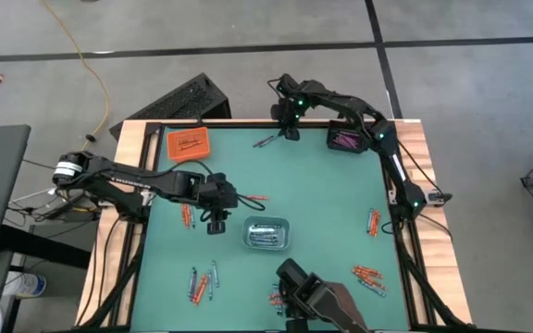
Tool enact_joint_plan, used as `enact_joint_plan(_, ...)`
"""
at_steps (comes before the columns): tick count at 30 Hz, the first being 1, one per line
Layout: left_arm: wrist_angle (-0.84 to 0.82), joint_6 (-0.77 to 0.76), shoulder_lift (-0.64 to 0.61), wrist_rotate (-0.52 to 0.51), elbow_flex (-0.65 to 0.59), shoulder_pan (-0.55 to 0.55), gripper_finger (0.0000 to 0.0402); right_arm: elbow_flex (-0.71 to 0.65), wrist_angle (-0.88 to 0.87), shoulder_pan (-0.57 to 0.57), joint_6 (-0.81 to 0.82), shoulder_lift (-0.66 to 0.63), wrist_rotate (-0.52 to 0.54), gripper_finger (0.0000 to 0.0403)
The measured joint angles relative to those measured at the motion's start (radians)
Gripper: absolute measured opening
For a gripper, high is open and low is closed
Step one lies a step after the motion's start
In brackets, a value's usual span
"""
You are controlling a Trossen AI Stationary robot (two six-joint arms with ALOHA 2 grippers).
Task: Sort crayons
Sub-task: Put the light blue crayon into the blue bin
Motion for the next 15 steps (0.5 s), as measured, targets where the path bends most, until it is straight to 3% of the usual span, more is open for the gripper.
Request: enact_joint_plan(15, 0.035, 0.002, 0.0, 0.0, 0.0, 0.0, 0.0132, 0.005, 0.005, 0.005, -0.018, 0.011, -0.012, 0.0177)
